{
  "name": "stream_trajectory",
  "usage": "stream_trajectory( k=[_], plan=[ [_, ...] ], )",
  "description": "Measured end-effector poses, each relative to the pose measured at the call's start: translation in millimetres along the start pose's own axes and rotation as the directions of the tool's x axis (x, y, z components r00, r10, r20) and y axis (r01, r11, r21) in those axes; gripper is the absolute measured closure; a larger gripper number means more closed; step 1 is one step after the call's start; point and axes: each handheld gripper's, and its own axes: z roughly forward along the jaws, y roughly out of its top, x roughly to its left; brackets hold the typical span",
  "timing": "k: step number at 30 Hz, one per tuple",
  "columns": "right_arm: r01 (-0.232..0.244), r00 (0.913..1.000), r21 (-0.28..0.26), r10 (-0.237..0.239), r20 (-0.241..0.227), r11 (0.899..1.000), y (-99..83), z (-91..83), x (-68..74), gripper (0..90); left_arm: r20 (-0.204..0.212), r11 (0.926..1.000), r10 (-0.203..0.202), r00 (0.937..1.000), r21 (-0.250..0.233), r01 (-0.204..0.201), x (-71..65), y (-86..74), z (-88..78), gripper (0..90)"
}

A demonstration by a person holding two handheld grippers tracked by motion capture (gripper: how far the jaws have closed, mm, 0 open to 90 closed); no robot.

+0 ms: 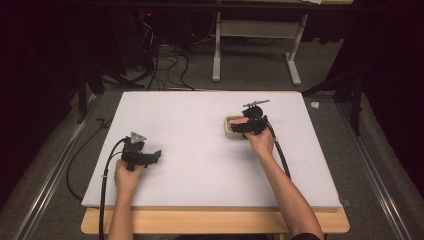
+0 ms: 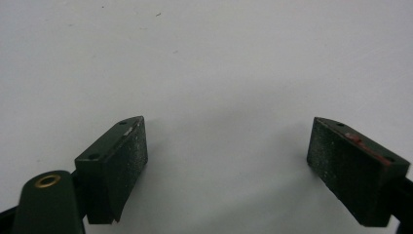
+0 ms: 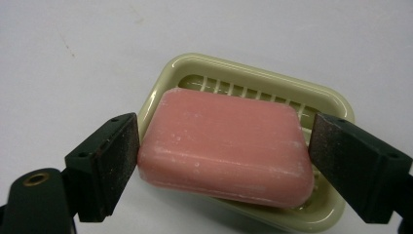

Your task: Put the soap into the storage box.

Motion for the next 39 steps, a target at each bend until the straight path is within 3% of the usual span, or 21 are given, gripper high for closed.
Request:
stream_trajectory(
  k=[11,24,39],
  plan=[
    [0.014,0.9999,-0.031,-0.014,0.0,0.999,0.9,-8.9,0.9,13.0,0.0,1.0,0.0,1.0,0.0,0.0,0.0,0.0,0.0,15.3],
    [0.034,0.9994,-0.113,-0.034,-0.002,0.993,2.7,-36.5,-0.2,14.1,0.0,1.0,0.0,1.0,0.0,0.0,0.0,0.0,0.0,15.3],
    [0.039,0.9992,-0.164,-0.039,0.005,0.986,-2.9,-56.7,-4.6,16.0,0.0,1.0,0.0,1.0,0.0,0.0,0.0,0.0,0.0,15.3]
  ],
)
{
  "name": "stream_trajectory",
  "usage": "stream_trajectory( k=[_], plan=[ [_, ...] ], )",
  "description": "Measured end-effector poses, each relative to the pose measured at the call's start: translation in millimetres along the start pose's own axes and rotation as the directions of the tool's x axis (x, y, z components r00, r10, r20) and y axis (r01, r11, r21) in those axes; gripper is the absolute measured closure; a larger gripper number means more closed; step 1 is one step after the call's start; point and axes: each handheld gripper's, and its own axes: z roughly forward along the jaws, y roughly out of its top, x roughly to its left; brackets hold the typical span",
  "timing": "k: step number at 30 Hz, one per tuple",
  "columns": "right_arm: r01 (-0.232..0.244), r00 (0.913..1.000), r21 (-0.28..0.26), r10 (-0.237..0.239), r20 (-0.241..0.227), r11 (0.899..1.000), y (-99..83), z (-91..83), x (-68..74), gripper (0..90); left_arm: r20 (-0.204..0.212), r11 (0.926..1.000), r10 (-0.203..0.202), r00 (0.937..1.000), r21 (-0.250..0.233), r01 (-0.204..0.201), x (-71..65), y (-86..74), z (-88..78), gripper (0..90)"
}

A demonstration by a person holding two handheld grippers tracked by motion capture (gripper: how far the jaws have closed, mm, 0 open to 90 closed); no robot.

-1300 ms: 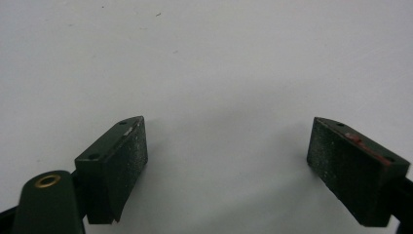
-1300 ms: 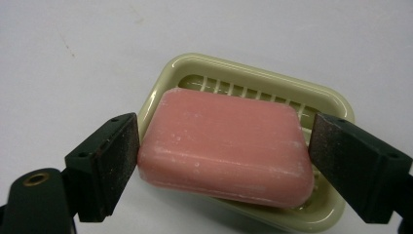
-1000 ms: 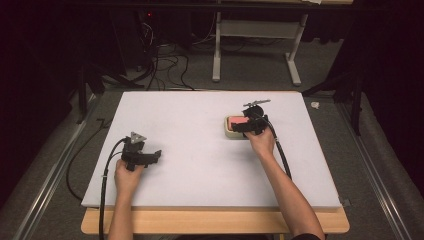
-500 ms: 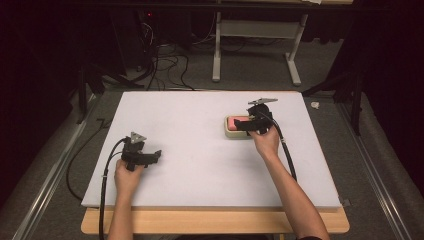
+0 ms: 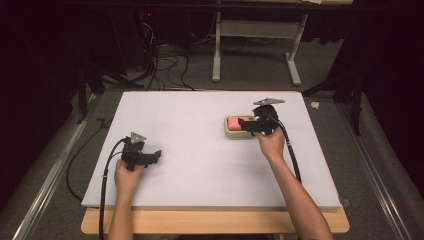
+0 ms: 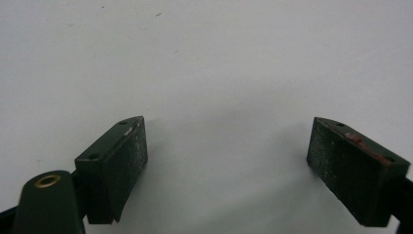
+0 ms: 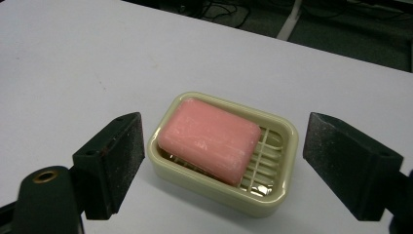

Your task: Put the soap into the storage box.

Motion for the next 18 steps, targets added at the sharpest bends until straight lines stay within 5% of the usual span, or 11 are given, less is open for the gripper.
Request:
stream_trajectory(
  k=[18],
  plan=[
    [-0.017,0.9998,-0.021,0.017,0.001,1.0,-9.6,-18.4,-10.6,16.9,0.0,1.0,0.0,1.0,0.0,0.0,0.1,0.0,0.0,15.3]
  ],
)
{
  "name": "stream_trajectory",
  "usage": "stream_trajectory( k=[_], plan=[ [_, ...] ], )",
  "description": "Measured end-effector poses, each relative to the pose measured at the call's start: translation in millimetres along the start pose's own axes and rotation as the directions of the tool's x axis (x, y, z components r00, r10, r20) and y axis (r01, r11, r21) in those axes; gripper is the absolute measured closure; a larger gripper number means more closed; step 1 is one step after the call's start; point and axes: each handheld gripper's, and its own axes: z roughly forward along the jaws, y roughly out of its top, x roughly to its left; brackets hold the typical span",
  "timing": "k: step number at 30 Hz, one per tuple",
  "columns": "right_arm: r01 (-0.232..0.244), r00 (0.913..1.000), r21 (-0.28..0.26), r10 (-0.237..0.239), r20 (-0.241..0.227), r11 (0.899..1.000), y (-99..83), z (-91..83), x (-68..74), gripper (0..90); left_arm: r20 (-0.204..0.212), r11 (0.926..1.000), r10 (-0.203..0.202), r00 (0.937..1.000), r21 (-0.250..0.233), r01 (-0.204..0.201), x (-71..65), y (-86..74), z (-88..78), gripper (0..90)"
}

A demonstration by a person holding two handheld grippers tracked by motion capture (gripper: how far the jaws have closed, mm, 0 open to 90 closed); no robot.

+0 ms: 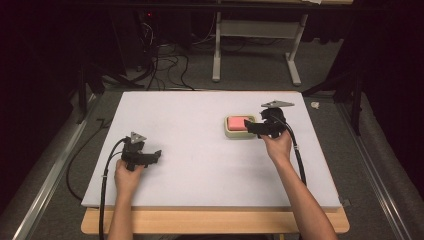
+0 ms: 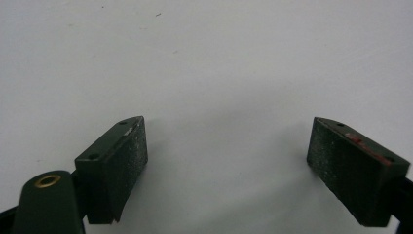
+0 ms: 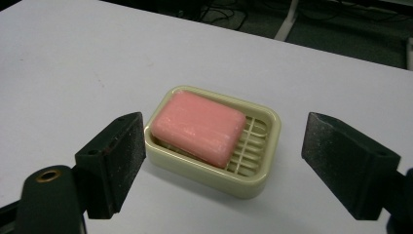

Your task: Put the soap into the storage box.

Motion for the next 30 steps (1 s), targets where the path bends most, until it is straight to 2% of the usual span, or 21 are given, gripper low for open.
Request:
stream_trajectory(
  k=[10,23,30],
  plan=[
    [-0.017,0.9998,0.002,0.017,0.006,1.0,-7.0,-7.6,-11.6,17.6,0.0,1.0,0.0,1.0,0.0,0.0,0.0,0.0,0.0,15.3],
    [-0.007,0.9999,-0.004,0.007,0.014,1.0,-12.2,-17.7,-15.7,17.8,0.0,1.0,0.0,1.0,0.0,0.0,0.0,0.0,0.0,15.3],
    [-0.025,0.9995,-0.004,0.025,0.017,1.0,-20.3,-21.4,-21.8,17.9,0.0,1.0,0.0,1.0,0.0,0.0,0.0,0.0,0.0,15.3]
  ],
)
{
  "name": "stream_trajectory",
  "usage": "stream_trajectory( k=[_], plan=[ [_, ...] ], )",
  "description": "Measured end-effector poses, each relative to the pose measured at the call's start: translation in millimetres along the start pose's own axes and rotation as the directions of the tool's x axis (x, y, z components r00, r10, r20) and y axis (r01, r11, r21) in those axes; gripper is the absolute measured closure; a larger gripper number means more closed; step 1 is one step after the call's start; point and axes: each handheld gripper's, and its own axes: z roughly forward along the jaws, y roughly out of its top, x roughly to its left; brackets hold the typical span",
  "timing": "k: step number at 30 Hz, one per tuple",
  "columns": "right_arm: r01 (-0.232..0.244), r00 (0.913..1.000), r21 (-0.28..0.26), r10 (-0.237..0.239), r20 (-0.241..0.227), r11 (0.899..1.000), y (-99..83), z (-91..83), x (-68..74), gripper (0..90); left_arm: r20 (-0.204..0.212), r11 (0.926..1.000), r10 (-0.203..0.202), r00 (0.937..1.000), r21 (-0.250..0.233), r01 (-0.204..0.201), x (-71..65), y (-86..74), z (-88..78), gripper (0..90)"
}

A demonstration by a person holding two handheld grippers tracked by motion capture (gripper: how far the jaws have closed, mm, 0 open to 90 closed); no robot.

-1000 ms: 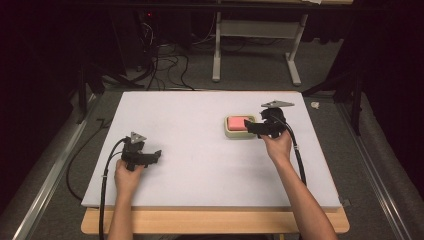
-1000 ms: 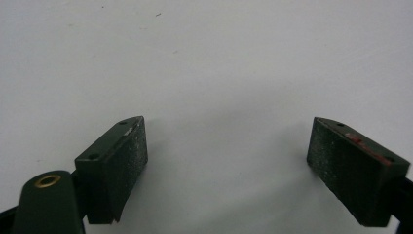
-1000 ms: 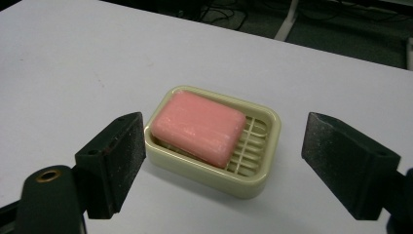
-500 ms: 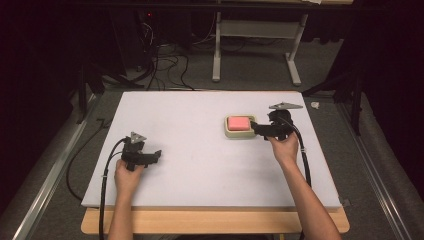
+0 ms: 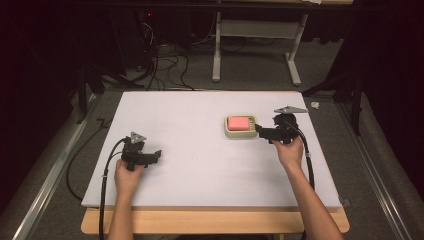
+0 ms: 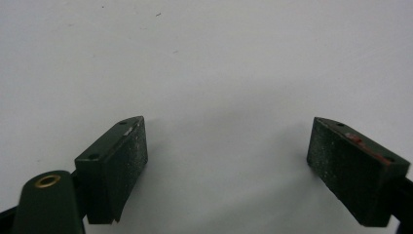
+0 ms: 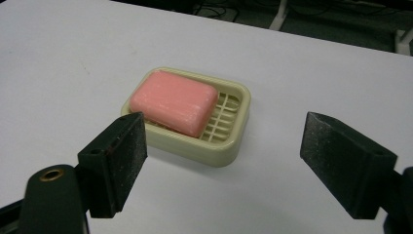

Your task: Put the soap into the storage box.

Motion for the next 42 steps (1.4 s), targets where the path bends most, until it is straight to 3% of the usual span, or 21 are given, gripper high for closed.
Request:
stream_trajectory(
  k=[30,42],
  plan=[
    [-0.072,0.9974,-0.053,0.072,0.0,0.996,-21.6,-26.9,-18.5,18.5,0.0,1.0,0.0,1.0,0.0,0.0,0.0,0.0,0.0,15.3],
    [-0.13,0.9913,-0.081,0.132,0.009,0.988,-39.6,-38.1,-32.5,19.4,0.0,1.0,-0.001,1.0,0.0,0.001,0.0,0.0,0.0,15.3]
  ],
)
